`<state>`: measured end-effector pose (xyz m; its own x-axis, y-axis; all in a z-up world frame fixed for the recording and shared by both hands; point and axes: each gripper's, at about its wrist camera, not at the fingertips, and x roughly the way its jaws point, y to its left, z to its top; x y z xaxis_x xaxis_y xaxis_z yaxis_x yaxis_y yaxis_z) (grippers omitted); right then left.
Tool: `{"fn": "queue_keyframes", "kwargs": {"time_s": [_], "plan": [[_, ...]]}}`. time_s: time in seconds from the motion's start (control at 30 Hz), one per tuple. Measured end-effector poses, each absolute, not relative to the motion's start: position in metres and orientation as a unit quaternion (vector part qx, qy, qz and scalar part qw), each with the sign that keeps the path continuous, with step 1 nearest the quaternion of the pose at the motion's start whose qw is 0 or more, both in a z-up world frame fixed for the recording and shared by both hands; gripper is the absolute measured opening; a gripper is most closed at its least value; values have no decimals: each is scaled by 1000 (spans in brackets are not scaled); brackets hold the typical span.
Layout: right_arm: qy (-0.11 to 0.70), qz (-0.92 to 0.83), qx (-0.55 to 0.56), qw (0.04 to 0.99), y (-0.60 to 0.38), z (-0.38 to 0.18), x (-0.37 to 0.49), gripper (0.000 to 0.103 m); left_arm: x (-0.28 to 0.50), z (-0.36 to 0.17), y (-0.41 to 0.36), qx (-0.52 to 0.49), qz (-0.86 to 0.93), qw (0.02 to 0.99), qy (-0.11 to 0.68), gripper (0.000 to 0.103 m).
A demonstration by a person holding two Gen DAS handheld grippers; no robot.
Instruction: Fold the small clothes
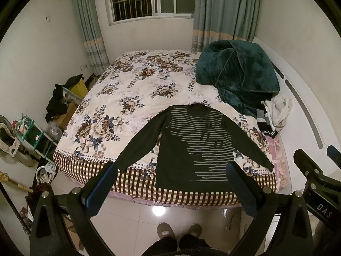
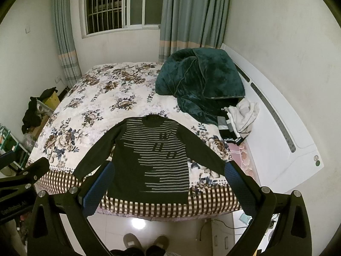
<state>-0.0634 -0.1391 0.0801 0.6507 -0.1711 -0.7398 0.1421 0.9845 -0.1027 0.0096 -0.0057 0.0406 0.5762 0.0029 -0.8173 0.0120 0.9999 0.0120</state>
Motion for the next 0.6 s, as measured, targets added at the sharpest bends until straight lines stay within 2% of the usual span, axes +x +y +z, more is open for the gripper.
{"fn": "queue_keyframes", "kwargs": {"time_s": [0.33,0.4,0.6], "plan": [[411,-104,6,905,-149,67,-54,103,20,40,-7,10,0,893,450,103],[418,-125,22,900,-167,45,-48,103,37,28,-10,17,2,897,441,103],[437,-243,122,857,-274,-54,-26,103,109,-62,-17,41,19,889,456,103]]}}
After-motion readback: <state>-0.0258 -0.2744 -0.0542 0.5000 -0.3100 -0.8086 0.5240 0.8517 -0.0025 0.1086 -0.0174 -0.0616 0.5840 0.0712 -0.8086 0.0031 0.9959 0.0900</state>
